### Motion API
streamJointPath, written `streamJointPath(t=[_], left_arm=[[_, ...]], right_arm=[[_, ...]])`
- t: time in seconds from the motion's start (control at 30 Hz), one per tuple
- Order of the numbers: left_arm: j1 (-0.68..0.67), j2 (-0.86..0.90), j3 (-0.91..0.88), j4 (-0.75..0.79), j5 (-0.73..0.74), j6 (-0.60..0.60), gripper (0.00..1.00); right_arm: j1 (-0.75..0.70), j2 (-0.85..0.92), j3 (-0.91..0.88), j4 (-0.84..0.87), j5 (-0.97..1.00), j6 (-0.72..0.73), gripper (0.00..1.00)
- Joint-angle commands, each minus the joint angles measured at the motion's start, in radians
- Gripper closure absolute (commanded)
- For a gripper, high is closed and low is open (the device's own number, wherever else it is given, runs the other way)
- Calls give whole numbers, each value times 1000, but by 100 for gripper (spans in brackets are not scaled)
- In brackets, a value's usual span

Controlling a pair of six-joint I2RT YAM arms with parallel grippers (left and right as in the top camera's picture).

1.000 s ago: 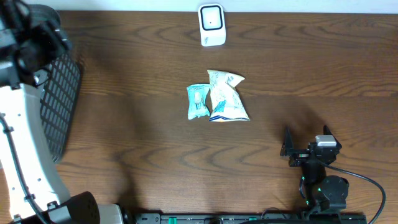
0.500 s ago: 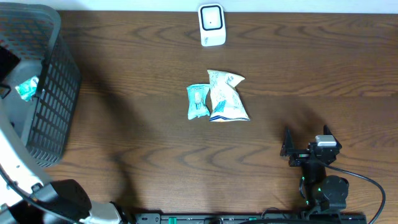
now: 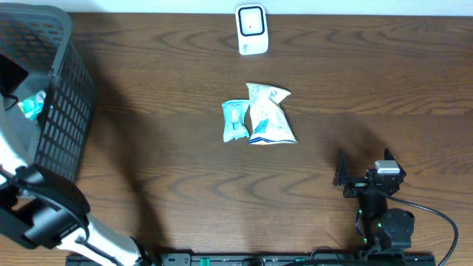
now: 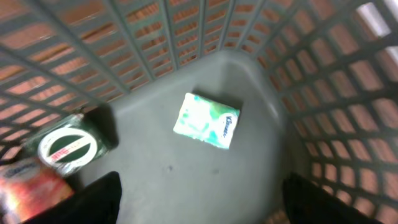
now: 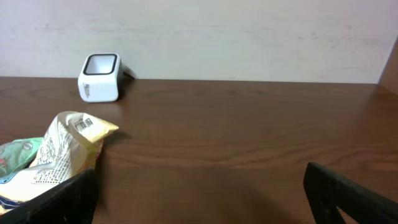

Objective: Scan the item barcode
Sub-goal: 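Return the left gripper to the basket and grasp the green tissue box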

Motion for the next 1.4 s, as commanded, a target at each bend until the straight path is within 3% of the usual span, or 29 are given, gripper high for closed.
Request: streamJointPath(t=[0.0, 0.1, 0.3, 0.6, 0.77, 1.07, 1.23, 1.37], left_arm=[[-2, 77, -16, 42, -5, 53, 24], [-14, 136, -16, 85, -5, 179, 24], [-31, 257, -16, 94, -6, 605, 24], [-19, 351, -16, 107, -8, 866, 24], [-23, 353, -16, 200, -88, 879, 24], [-25, 373, -17, 249, -11, 879, 25], [-25, 407, -19, 220, 22, 844, 52], [-25, 412, -21, 181, 22, 831, 57]], right_arm=[[4, -5, -2, -4, 5, -8, 1], [4, -5, -2, -4, 5, -8, 1], [4, -5, -2, -4, 5, -8, 1], [4, -5, -2, -4, 5, -8, 1], [4, -5, -2, -4, 5, -8, 1], [4, -5, -2, -4, 5, -8, 1], [4, -5, -2, -4, 5, -8, 1], [4, -5, -2, -4, 5, -8, 1]])
